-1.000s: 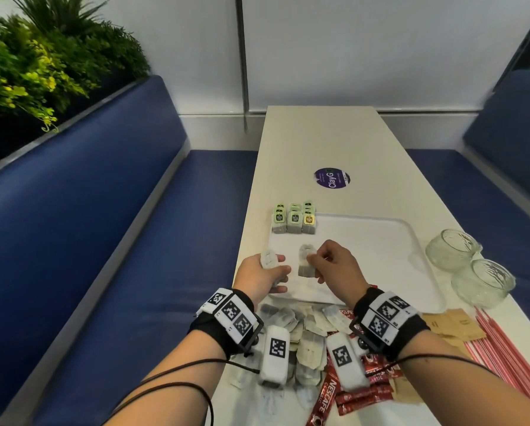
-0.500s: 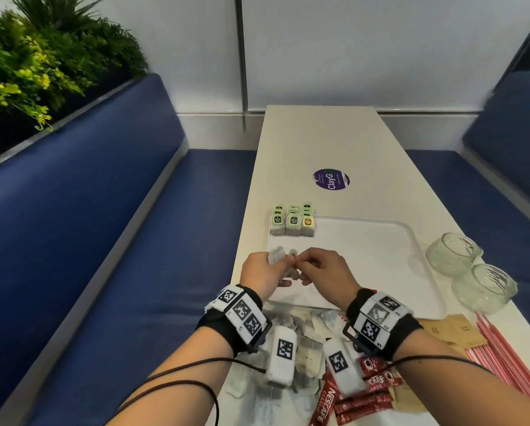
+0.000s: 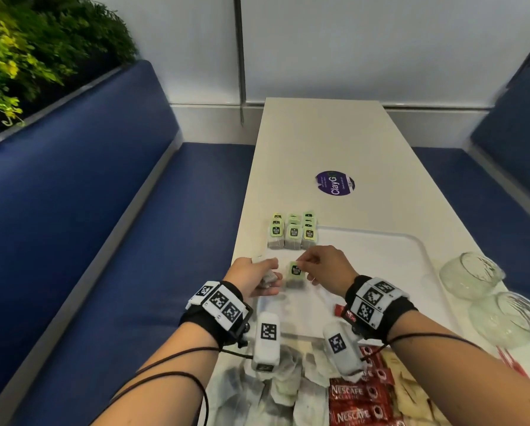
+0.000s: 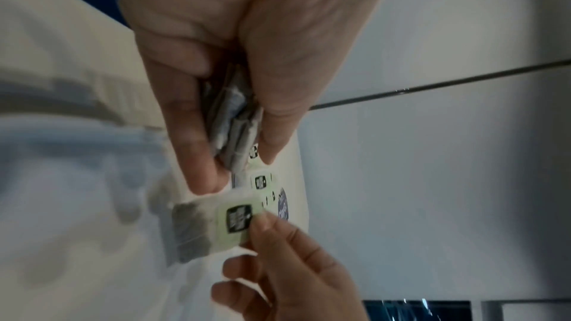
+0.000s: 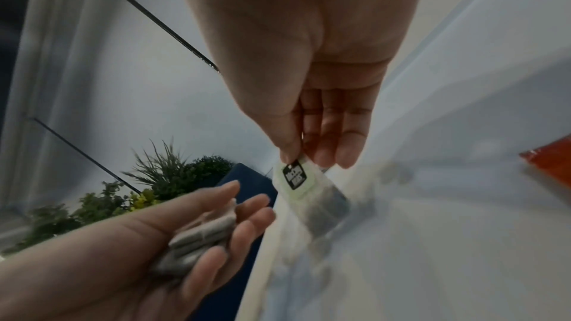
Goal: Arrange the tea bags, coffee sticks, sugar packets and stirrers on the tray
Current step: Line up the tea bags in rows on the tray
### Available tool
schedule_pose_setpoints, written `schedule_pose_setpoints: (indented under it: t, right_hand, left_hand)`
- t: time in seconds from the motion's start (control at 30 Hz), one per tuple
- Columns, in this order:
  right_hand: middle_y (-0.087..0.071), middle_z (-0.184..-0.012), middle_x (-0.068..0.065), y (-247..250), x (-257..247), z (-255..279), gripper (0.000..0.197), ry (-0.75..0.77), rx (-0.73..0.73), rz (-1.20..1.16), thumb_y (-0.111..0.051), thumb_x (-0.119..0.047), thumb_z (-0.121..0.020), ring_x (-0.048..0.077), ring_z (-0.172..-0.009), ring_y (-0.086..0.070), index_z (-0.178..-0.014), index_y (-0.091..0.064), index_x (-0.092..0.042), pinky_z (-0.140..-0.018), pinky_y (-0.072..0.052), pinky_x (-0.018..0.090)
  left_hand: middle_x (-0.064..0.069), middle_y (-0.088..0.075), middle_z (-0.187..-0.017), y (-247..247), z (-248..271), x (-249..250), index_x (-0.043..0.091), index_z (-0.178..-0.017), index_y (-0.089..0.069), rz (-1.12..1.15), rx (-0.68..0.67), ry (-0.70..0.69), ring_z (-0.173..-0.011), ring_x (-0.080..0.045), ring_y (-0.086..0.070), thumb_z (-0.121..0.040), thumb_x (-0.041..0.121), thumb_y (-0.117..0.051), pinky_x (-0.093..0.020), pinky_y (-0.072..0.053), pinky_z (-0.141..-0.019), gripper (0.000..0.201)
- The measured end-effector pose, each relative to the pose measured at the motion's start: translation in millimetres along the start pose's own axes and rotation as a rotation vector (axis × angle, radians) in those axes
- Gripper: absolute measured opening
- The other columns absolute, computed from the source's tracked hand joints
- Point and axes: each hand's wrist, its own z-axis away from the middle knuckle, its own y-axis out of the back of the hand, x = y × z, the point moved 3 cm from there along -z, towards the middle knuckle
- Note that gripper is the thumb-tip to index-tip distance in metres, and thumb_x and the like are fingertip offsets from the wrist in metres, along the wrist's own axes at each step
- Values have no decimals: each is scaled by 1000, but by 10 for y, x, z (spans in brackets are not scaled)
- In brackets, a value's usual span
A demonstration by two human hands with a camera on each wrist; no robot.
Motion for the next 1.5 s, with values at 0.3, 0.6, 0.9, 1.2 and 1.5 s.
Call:
schedule_pose_setpoints:
  t: [0.3,0.6,0.9,1.2,1.5]
  right_hand:
    - [-65,-78,-6,-64,-73,-693,7,49,82,72,-69,-20,-87,10,-74,-56,-87,-74,-14,-69,-40,22]
    - [-66,-80,-1,-150,-153,-984,8,41,74,23,-67,-16,-88,14,-77,-58,-85,-73,-12,-71,-44,24]
    - [-63,-82,-13,-104,-215,-743,15,127,14,-213,-67,-26,-89,0,-73,-56,-101,-72,-17,-72,-42,17]
    - [-58,-63,-7,49,-7,-410,17,46,227,-176,-67,-22,-87,10,-59,-53,-72,-59,-20,-63,-47,26]
    - [-69,-75,-4,87,-47,-265,16,107,191,-92,-56,-20,-91,13,-66,-59,-89,-72,-15,-68,-52,32]
  left_hand:
    - [-23,-66,-96,221,-376,235,-6,-106,-62,149,1,83,-72,-27,-68,-96,4,-49,-33,-61,-65,19]
    - [-23,-72,-92,225,-487,251,-11,-111,-61,123,-31,135,-75,-28,-74,-90,-5,-40,-34,-61,-69,30]
    - [-14,-74,-80,110,-454,306,-2,-96,-64,72,-96,-5,-72,-20,-73,-97,0,-56,-26,-61,-64,9]
    - [-13,-68,-70,-35,-412,290,5,-78,-74,-56,193,-244,-55,-16,-59,-86,7,-71,-27,-55,-53,9]
    - [-6,-73,-69,-409,-313,239,11,-85,-75,-132,43,-301,-61,-12,-67,-90,19,-70,-32,-61,-63,10]
